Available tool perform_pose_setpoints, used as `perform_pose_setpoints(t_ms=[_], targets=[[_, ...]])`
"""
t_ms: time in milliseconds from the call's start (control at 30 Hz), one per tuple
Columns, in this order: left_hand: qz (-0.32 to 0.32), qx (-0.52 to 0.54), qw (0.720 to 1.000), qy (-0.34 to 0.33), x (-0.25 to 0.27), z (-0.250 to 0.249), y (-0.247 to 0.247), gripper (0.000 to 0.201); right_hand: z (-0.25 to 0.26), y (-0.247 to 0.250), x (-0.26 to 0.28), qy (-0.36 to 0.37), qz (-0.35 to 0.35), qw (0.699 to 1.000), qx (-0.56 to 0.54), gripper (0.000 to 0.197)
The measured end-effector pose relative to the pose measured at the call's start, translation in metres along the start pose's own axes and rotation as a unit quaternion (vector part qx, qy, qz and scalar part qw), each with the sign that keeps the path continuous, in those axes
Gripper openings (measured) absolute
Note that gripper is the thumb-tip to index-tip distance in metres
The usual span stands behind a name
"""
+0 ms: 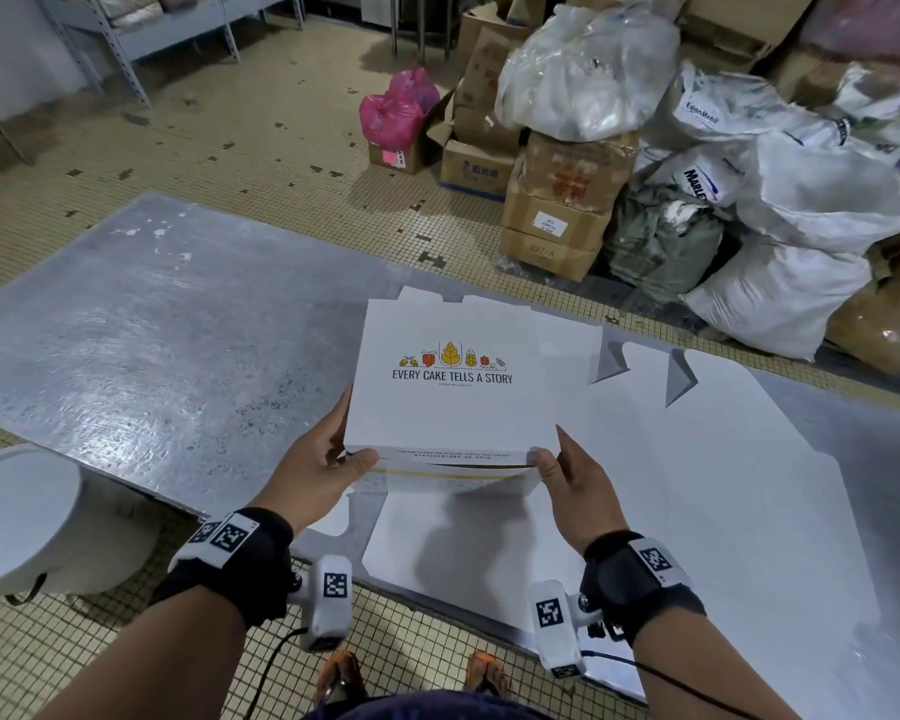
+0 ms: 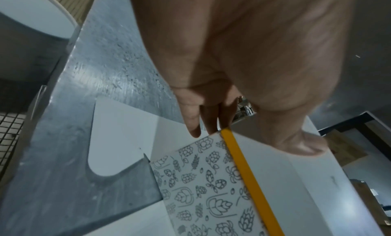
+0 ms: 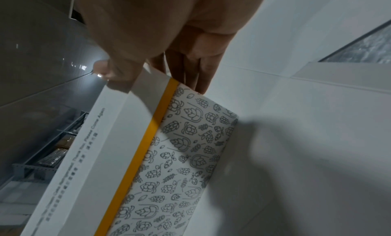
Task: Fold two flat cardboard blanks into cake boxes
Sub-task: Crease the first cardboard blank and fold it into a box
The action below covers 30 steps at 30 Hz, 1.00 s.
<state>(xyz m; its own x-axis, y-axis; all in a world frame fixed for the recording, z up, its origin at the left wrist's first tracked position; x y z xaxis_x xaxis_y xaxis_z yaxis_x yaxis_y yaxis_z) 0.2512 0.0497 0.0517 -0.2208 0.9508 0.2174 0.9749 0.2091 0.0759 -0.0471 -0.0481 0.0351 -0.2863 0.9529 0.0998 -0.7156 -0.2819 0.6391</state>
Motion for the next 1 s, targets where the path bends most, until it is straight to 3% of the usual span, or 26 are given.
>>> perform_pose_setpoints(t_ms=[333, 633, 800, 900, 1000], targets=[[0.027, 0.004, 1.000, 0.008, -0.013, -0.008, -0.008, 0.082, 0.002, 0.008, 0.012, -0.025, -0.026, 0.999, 0.002, 0.010], [0.138, 0.032, 0.988, 0.064, -0.027, -0.005, -0.020, 0.082, -0.007, 0.011, 0.032, -0.066, -0.055, 0.996, -0.009, 0.019], [0.129, 0.089, 0.984, 0.087, -0.034, 0.000, -0.020, 0.072, -0.016, 0.003, 0.036, -0.123, -0.074, 0.982, -0.120, 0.052], [0.119, 0.087, 0.984, 0.096, -0.041, 0.003, -0.022, 0.053, -0.018, 0.000, 0.036, -0.155, -0.086, 0.970, -0.167, 0.046], [0.106, 0.091, 0.984, 0.113, -0.046, 0.007, -0.022, 0.053, -0.011, 0.002, 0.037, -0.169, -0.084, 0.963, -0.191, 0.040]])
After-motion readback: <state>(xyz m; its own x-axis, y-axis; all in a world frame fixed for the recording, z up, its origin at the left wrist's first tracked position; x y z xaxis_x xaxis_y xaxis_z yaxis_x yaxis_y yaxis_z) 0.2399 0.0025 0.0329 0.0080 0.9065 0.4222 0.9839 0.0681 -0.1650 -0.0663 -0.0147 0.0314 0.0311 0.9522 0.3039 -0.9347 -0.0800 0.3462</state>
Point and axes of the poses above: each hand's wrist, its own x-axis away from the middle knuckle, its own y-axis out of the back of the hand, z = x × y, the point moved 3 cm from there along -x, towards the middle knuckle, and after that the axes turned 12 degrees about x, right-handed, at the moved point
